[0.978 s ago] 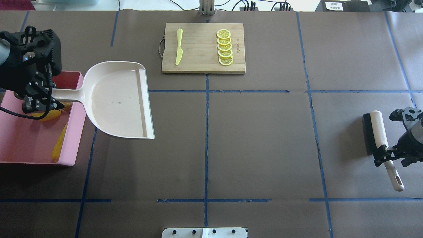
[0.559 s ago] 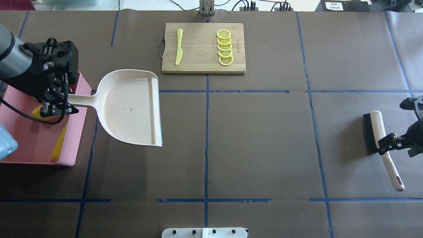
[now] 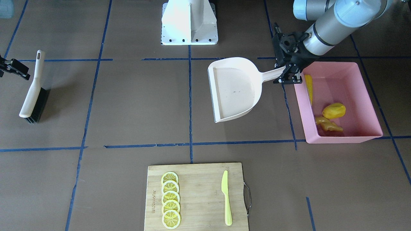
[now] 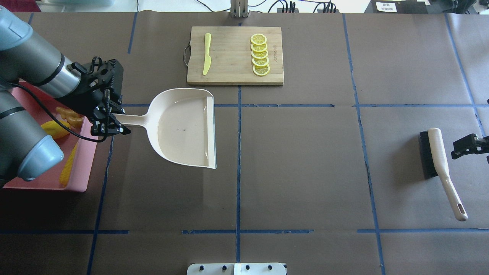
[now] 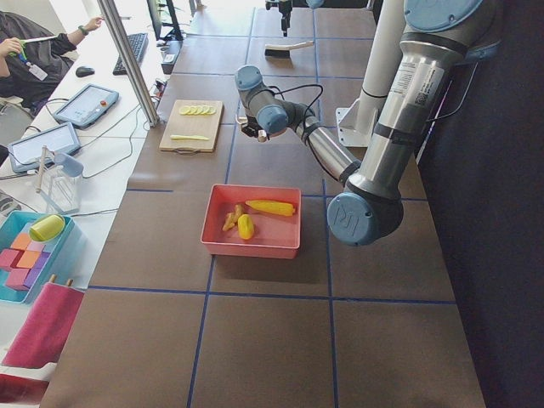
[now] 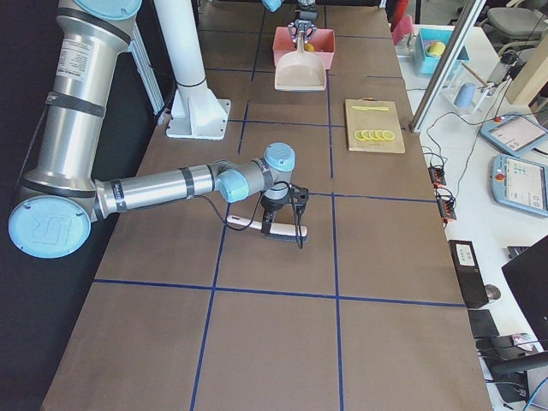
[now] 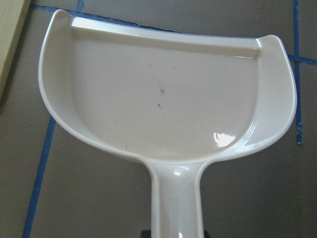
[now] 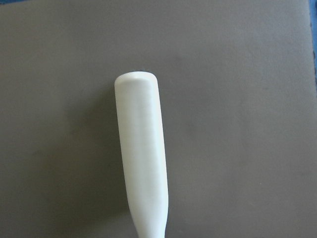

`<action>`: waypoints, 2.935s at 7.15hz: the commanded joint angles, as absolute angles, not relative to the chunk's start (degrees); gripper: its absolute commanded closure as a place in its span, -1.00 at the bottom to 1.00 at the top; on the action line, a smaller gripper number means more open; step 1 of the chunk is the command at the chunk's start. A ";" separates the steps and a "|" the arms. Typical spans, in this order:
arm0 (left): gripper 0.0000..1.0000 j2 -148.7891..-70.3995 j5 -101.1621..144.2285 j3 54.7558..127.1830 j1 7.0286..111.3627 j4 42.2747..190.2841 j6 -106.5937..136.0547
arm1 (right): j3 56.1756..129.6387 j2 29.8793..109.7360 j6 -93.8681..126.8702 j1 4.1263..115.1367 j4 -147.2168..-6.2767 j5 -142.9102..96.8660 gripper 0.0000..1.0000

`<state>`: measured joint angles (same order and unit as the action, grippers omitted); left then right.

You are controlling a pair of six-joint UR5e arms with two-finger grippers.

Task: Sweep and dump trash into bin
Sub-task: 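Carry the dustpan away from the bin and lower it with the left gripper, then release the dustpan handle with the left gripper while the right releases the brush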

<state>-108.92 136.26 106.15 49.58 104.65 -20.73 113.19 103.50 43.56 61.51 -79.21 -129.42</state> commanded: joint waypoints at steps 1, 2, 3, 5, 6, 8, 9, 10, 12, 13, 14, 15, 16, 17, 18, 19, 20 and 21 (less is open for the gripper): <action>1.00 -108.02 136.23 95.39 45.81 128.41 -9.63 | 113.03 102.40 43.42 62.49 -79.28 -129.29 -0.99; 1.00 -108.10 135.88 95.27 44.92 129.54 -8.97 | 113.03 102.13 43.42 62.49 -79.28 -129.29 -0.99; 1.00 -108.02 135.62 95.27 43.26 129.55 -9.05 | 112.94 102.13 43.42 62.49 -79.28 -129.11 -0.99; 1.00 -107.93 134.74 95.10 41.67 129.29 -9.40 | 112.85 102.13 43.51 62.49 -79.28 -129.11 -0.99; 1.00 -106.97 134.74 94.92 41.57 128.33 -9.84 | 112.85 102.13 43.51 62.49 -79.28 -129.11 -0.99; 1.00 -107.14 134.65 94.75 41.75 125.17 -13.69 | 112.68 102.04 43.51 62.40 -79.37 -129.11 -0.99; 0.96 -108.18 134.65 94.92 41.66 124.81 -13.97 | 112.50 101.95 43.51 62.40 -79.37 -129.11 -0.99; 0.83 -108.45 134.65 95.01 41.66 124.80 -13.97 | 112.50 101.95 43.51 62.40 -79.37 -129.11 -0.99; -0.63 -108.98 135.18 95.10 41.66 124.72 -13.89 | 112.50 101.61 44.03 62.49 -79.37 -129.11 -0.99; -0.87 -108.98 135.09 95.10 41.75 124.72 -13.89 | 112.41 101.17 44.21 62.49 -79.45 -129.20 -0.99; -0.98 -108.55 134.91 95.10 42.01 124.72 -13.80 | 112.41 101.16 44.21 62.49 -79.45 -129.20 -0.99; -0.99 -108.54 134.65 95.27 42.36 124.54 -13.80 | 112.41 101.16 44.21 62.49 -79.45 -129.20 -0.99; -1.00 -108.54 134.65 95.53 42.71 123.41 -13.71 | 112.41 101.16 44.21 62.49 -79.45 -129.20 -0.99; -1.00 -108.54 134.65 96.23 43.24 120.96 -13.71 | 112.41 101.16 44.21 62.49 -79.45 -129.20 -0.99; -1.00 -108.46 134.65 98.24 44.37 116.94 -13.71 | 112.41 101.08 44.12 62.49 -79.45 -129.20 -0.99; -1.00 -108.46 134.82 102.18 46.04 110.98 -13.80 | 112.41 101.07 43.43 63.10 -79.45 -129.20 -0.99; -1.00 -108.63 135.09 107.79 47.36 102.39 -13.71 | 112.24 101.16 43.16 64.93 -79.80 -129.29 -0.99; -1.00 -108.72 134.83 112.37 49.81 90.91 -13.62 | 111.98 101.25 39.76 66.26 -79.98 -129.20 -0.99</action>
<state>-108.60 134.91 106.66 47.34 103.02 -13.71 112.22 101.16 42.46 64.62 -79.74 -129.23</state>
